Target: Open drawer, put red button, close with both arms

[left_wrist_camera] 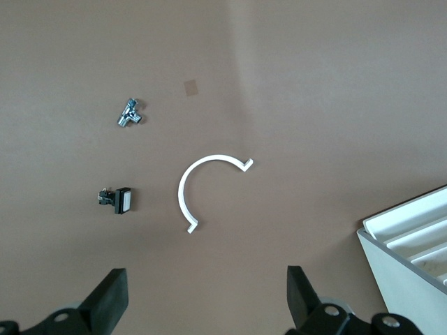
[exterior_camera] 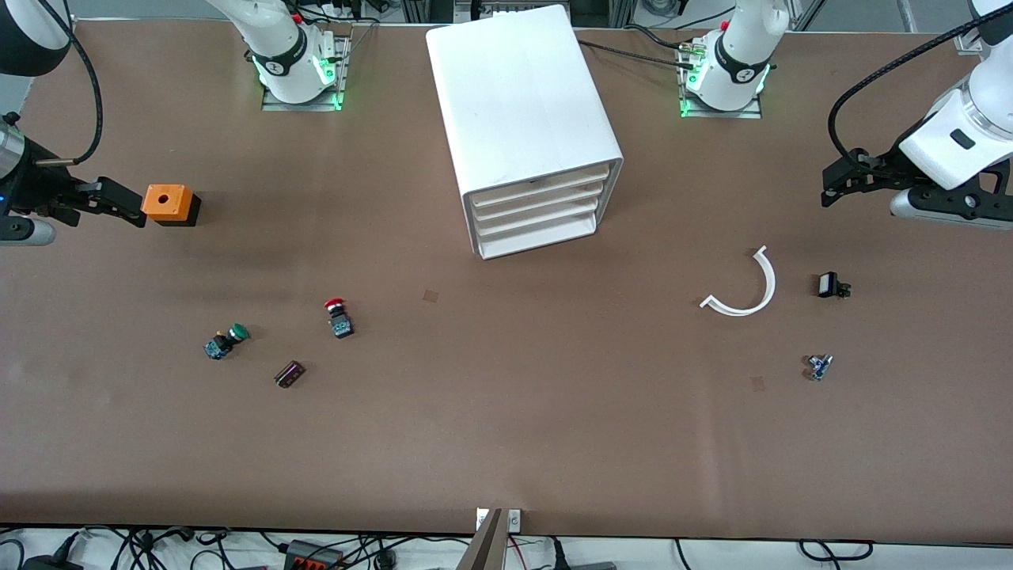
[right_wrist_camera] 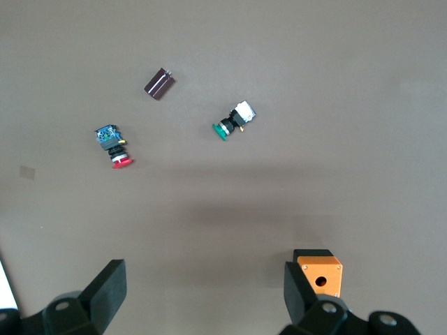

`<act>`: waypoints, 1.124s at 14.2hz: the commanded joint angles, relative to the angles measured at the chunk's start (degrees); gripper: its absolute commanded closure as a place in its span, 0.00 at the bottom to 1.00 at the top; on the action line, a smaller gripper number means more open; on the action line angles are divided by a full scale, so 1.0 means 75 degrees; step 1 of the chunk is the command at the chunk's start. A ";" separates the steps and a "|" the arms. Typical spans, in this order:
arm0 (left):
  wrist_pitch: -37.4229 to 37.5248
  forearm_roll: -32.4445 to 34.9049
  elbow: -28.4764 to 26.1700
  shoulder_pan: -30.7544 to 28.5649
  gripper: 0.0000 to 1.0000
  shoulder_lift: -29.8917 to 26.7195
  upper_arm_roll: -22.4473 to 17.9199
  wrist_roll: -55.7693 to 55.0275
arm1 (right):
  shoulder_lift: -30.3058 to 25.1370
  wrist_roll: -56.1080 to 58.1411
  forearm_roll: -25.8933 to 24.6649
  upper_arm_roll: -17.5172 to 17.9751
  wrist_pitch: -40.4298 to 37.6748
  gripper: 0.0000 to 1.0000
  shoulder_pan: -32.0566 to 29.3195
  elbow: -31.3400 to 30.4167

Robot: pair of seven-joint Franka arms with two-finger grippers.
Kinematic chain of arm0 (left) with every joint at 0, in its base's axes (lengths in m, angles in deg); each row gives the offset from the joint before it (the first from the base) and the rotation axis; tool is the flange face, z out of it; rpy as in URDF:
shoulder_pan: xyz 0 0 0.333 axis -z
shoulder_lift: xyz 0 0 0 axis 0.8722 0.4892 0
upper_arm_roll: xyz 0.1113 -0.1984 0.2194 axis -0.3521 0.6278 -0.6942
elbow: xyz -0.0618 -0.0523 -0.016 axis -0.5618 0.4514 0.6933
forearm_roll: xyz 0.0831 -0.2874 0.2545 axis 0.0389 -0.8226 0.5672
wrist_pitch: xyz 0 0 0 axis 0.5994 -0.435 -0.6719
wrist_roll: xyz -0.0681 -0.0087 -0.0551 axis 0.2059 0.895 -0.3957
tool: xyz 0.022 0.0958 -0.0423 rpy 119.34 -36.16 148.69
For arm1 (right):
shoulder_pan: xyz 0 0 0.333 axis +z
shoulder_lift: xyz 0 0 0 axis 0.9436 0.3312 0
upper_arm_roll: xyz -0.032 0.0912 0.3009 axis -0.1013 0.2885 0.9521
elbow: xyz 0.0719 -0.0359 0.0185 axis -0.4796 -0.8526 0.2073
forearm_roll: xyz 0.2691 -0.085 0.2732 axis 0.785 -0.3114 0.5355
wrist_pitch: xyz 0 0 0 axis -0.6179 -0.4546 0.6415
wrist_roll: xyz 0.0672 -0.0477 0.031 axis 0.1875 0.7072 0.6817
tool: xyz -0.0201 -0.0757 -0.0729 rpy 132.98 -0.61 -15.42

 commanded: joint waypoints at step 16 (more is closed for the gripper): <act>0.1738 -0.2131 0.0713 0.1020 0.00 0.2031 0.0184 0.0150 | 0.3686 0.0287 0.0496 0.0247 0.2714 0.00 0.1754 0.0473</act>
